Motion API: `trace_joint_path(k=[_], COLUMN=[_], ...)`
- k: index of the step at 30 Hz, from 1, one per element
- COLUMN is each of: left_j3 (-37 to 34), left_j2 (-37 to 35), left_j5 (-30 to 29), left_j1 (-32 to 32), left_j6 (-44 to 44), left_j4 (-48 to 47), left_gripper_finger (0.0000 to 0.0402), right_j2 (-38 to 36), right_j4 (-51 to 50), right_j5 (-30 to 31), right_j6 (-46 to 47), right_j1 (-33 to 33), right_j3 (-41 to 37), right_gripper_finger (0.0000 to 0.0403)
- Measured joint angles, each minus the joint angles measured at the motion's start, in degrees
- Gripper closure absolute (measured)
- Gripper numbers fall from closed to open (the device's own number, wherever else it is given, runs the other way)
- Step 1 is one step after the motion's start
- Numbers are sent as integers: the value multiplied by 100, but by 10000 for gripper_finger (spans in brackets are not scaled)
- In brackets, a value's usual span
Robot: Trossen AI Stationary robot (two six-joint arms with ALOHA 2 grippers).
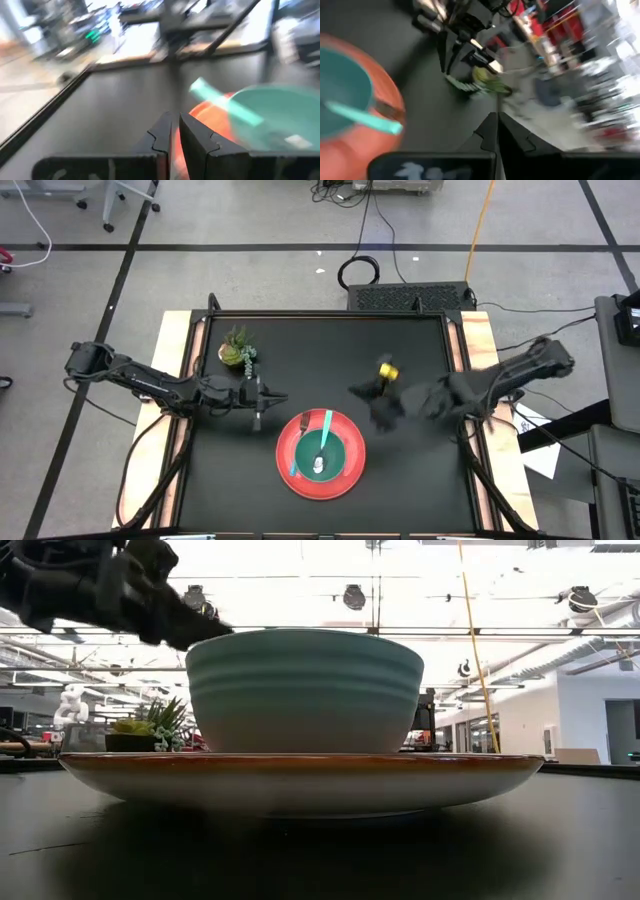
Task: Set table place
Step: Return to Home Position
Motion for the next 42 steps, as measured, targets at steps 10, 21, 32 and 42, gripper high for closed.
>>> trace_joint_path(k=[10, 21, 32, 42], left_j3=[4, 4, 2, 2], left_j2=[-82, -1709, -3168, -4272], left_j5=[1420, 1548, 948, 657], left_j1=[688, 961, 898, 714], left_j6=[100, 581, 814, 825], left_j4=[573, -459, -2315, -2878], left_gripper_finger=[362, 362, 362, 362], right_j2=[-1527, -3720, -4973, -5437], right_j4=[22, 420, 426, 863], right_j5=[-1478, -1503, -1325, -1901], right_j6=[1264, 2358, 2900, 3184], right_j1=[-658, -736, -770, -1460], right_j3=[-725, -2246, -3315, -4048], right_gripper_finger=[403, 403, 403, 403])
